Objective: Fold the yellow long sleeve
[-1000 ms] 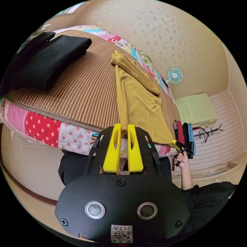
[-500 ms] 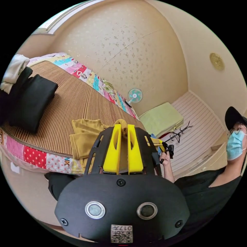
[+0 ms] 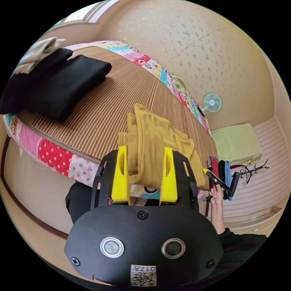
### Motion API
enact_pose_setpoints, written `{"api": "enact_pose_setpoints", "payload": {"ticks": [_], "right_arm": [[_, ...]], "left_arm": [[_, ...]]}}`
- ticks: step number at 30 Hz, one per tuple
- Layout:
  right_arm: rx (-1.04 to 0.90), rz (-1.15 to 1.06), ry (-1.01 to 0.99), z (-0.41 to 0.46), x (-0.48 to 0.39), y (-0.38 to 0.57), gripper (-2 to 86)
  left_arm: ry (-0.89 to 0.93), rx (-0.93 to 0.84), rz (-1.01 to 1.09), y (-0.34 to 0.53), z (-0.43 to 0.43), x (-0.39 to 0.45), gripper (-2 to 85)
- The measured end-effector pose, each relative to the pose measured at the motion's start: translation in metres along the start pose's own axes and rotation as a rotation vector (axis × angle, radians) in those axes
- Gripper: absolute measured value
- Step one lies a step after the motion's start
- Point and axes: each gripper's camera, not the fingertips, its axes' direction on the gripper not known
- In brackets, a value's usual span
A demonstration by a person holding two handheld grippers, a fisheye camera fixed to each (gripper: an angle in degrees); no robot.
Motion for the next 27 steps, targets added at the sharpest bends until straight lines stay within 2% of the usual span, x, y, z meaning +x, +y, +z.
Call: {"api": "enact_pose_setpoints", "payload": {"ticks": [2,6,9,10,12,16,19,21,25,27], "right_arm": [[0.021,0.032,0.025,0.004,-0.004,0.019,7.3],[0.153,0.253,-0.170,-0.018,0.010,0.043,9.6],[0.075,0.180,-0.214,0.000,-0.001,0.049,4.9],[0.065,0.154,-0.161,0.004,-0.008,0.054,3.1],[0.119,0.151,-0.028,0.001,-0.021,0.068,1.8],[0.136,0.194,0.096,0.003,-0.054,0.082,0.7],[0.222,0.254,0.076,-0.013,-0.072,0.086,0.7],[0.281,0.241,0.037,-0.025,-0.084,0.086,0.9],[0.408,0.160,-0.008,-0.055,-0.116,0.083,1.6],[0.504,0.121,0.015,-0.069,-0.129,0.086,1.7]], "left_arm": [[-0.054,0.002,-0.011,0.025,0.008,-0.006,14.9],[-0.022,0.054,0.081,0.032,0.020,-0.005,9.3],[-0.041,0.011,0.115,0.024,0.031,-0.009,3.8],[-0.043,0.064,0.091,0.026,0.024,-0.020,3.3],[-0.018,0.145,0.053,0.035,0.013,-0.042,3.4],[0.035,0.136,-0.062,0.054,0.019,-0.069,7.9],[0.099,0.221,-0.198,0.072,0.008,-0.081,15.2],[0.159,0.242,-0.270,0.080,0.009,-0.090,16.6],[0.245,0.100,-0.344,0.080,0.046,-0.098,15.4],[0.277,0.110,-0.321,0.080,0.052,-0.098,13.3]]}}
